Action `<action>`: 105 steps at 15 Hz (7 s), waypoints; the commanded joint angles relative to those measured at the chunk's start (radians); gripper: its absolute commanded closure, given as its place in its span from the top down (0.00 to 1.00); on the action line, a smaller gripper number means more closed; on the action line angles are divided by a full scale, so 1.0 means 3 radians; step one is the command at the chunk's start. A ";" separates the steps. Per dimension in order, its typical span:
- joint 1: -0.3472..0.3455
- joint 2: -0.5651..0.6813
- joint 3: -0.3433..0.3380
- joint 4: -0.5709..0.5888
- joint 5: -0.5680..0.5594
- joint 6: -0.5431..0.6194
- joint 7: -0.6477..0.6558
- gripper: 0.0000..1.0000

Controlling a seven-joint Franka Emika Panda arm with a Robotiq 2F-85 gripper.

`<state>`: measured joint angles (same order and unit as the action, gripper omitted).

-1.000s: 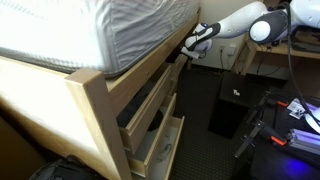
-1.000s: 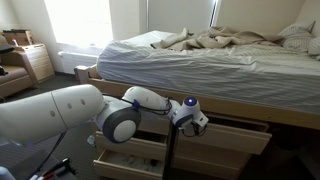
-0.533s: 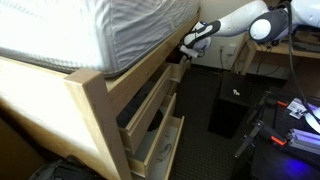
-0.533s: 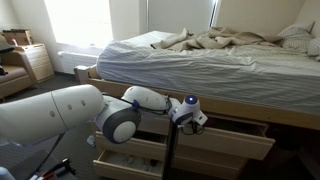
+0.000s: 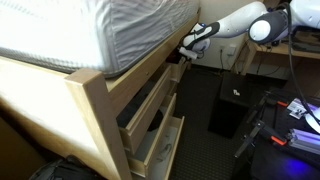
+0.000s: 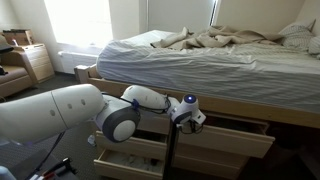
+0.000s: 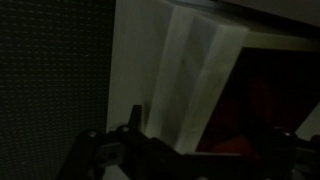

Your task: Open the topmost drawers fully

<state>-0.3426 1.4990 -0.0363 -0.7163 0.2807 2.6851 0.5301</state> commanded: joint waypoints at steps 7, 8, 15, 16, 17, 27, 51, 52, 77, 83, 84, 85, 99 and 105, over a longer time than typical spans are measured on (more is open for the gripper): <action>0.0086 -0.0184 -0.0664 -0.0537 -0.0136 0.0099 0.0534 1.00; 0.0092 -0.0201 -0.0689 -0.0572 -0.0142 0.0141 0.0533 1.00; 0.0452 -0.0548 -0.1305 -0.1310 -0.0137 0.0506 0.0792 1.00; 0.0483 -0.0591 -0.1322 -0.1417 -0.0118 0.0566 0.0757 1.00; 0.0531 -0.0633 -0.1370 -0.1501 -0.0121 0.0548 0.0774 1.00; 0.1290 -0.0880 -0.2231 -0.2712 -0.0133 0.0723 0.1113 1.00; 0.0216 -0.2376 -0.0996 -0.3741 -0.0616 0.2624 -0.0651 1.00; -0.0011 -0.2538 -0.0757 -0.3807 -0.0833 0.2565 -0.0733 1.00; -0.0658 -0.1963 0.1388 -0.4351 -0.0933 0.1030 -0.1635 1.00; -0.0454 -0.1854 0.1266 -0.4198 -0.0794 0.0968 -0.1727 1.00; -0.0648 -0.1764 0.1490 -0.4139 -0.0757 0.0676 -0.1905 1.00; -0.0718 -0.1675 0.1609 -0.4097 -0.0673 0.0558 -0.2043 1.00; -0.0559 -0.0797 0.2598 -0.3847 0.0679 0.0646 -0.2622 1.00; -0.1040 -0.0613 0.3169 -0.4142 0.0632 0.1809 -0.2722 1.00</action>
<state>-0.5348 1.2787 0.7897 -1.8745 0.5064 3.0416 -0.2723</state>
